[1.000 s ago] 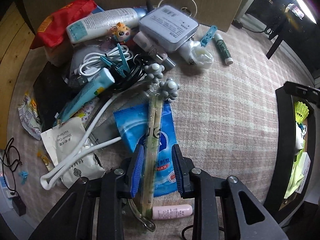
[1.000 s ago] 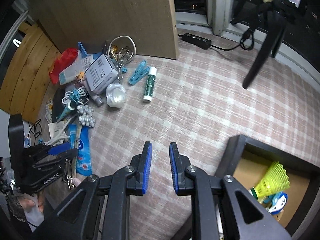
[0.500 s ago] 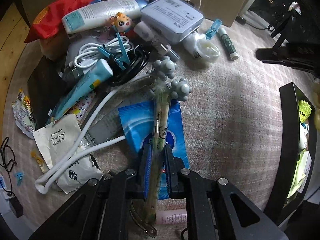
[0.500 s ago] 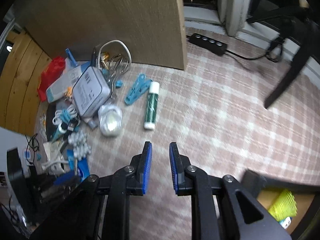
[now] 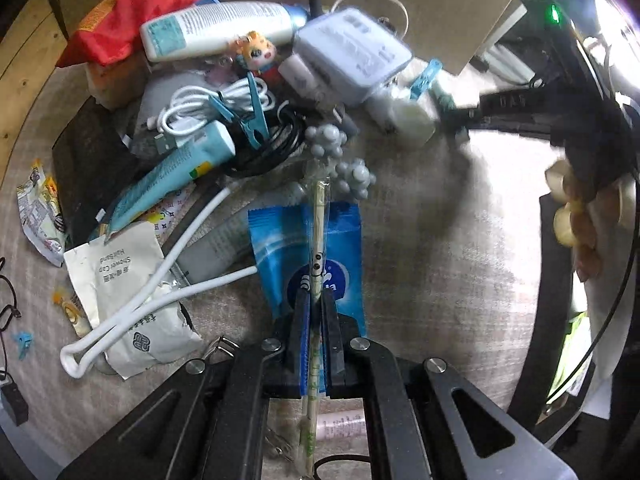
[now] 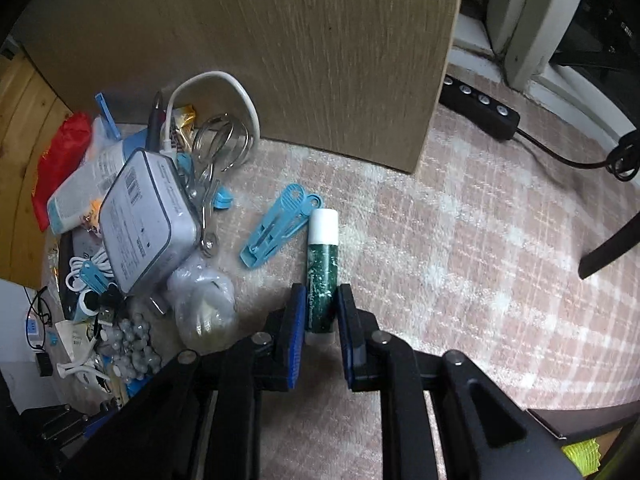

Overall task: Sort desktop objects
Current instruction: 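Place the green lip balm and wooden stick into the tray with both grippers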

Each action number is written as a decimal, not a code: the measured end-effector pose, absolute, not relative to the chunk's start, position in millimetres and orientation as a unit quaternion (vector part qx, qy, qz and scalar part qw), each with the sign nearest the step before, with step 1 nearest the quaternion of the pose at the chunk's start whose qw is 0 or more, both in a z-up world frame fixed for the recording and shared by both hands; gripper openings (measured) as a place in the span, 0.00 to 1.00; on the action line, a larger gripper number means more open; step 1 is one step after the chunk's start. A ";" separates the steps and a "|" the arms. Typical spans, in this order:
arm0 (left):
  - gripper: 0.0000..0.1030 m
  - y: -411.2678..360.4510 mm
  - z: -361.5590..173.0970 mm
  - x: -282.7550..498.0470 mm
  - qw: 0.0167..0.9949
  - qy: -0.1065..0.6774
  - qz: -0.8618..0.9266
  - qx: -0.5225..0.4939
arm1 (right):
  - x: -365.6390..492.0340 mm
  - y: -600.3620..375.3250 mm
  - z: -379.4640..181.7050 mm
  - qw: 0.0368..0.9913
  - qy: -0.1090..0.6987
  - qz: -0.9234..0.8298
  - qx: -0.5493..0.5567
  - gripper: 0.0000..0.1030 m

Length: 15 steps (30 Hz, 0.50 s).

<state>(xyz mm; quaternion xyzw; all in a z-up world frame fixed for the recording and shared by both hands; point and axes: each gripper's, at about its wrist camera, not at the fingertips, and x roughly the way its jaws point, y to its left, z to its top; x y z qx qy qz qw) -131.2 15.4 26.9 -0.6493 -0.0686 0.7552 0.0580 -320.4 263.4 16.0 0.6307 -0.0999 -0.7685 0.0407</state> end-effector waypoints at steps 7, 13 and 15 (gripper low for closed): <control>0.04 31.5 64.1 -115.9 0.069 -0.079 0.774 -0.624 | -285.7 273.1 29.2 0.047 -0.121 -0.766 0.630 0.15; 0.04 47.8 100.5 -137.5 0.093 -0.069 0.788 -0.605 | -236.8 287.6 65.7 0.053 -0.131 -0.778 0.612 0.15; 0.04 66.8 106.7 -141.0 0.103 -0.063 0.792 -0.599 | -215.9 302.4 84.0 0.051 -0.137 -0.786 0.600 0.15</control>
